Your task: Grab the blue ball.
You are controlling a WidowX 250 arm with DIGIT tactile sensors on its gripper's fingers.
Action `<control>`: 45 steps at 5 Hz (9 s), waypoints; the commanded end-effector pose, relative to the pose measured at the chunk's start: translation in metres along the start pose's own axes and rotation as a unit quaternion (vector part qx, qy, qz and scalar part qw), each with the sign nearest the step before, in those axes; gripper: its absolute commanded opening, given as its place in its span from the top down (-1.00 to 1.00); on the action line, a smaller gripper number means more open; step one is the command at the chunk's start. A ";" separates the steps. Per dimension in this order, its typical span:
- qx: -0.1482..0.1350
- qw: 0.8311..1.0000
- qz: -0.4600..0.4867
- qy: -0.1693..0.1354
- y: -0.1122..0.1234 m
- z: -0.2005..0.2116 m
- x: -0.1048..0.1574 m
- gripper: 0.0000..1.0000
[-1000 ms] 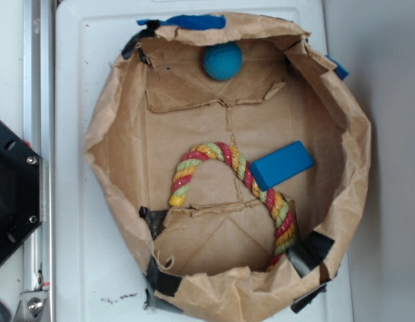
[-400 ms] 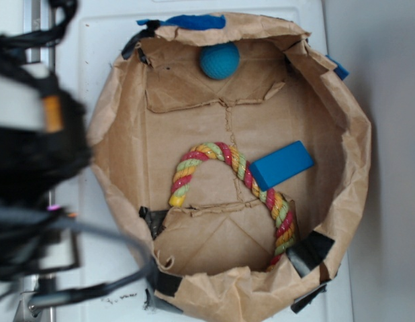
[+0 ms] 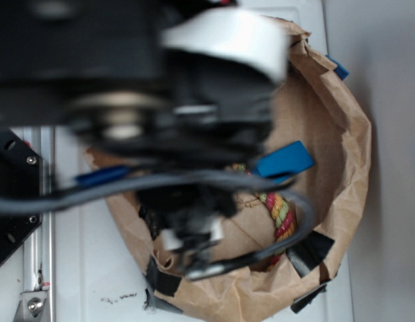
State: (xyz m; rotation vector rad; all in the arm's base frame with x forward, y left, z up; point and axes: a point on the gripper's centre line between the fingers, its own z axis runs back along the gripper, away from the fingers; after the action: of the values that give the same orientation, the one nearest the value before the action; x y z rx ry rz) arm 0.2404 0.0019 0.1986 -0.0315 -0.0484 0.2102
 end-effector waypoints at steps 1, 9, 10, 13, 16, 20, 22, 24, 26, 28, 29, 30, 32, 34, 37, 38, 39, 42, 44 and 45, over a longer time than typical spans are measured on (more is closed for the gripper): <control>0.041 0.968 0.247 -0.033 0.006 0.006 0.026 -1.00; 0.036 0.935 0.345 -0.069 0.037 -0.034 0.035 -1.00; 0.053 0.938 0.338 -0.049 0.033 -0.044 0.030 -1.00; 0.053 0.938 0.338 -0.049 0.033 -0.044 0.030 -1.00; 0.053 0.859 0.500 -0.093 0.046 -0.110 0.024 -1.00; 0.062 0.833 0.543 -0.088 0.082 -0.118 0.050 -1.00; 0.060 0.832 0.543 -0.091 0.086 -0.120 0.040 -1.00; 0.097 0.812 0.570 -0.085 0.087 -0.122 0.029 -1.00; 0.138 0.744 0.640 -0.133 0.092 -0.128 0.026 -1.00; 0.124 0.749 0.639 -0.125 0.095 -0.126 0.024 -1.00; 0.125 0.747 0.641 -0.127 0.096 -0.126 0.025 -1.00; 0.131 0.739 0.647 -0.135 0.098 -0.129 0.026 -1.00; 0.147 0.732 0.642 -0.176 0.102 -0.151 0.038 -1.00; 0.177 0.720 0.646 -0.182 0.103 -0.162 0.041 -1.00; 0.174 0.714 0.654 -0.176 0.103 -0.161 0.045 1.00; 0.169 0.715 0.655 -0.177 0.103 -0.159 0.044 1.00; 0.166 0.716 0.654 -0.179 0.103 -0.157 0.044 1.00; 0.104 0.790 0.589 -0.139 0.100 -0.147 0.062 1.00; -0.009 0.915 0.402 0.006 0.083 -0.103 0.060 1.00; -0.043 0.937 0.344 0.040 0.078 -0.085 0.055 1.00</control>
State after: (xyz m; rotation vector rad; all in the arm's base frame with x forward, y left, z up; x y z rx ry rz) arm 0.2810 0.0682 0.0859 -0.1294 0.1441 0.8957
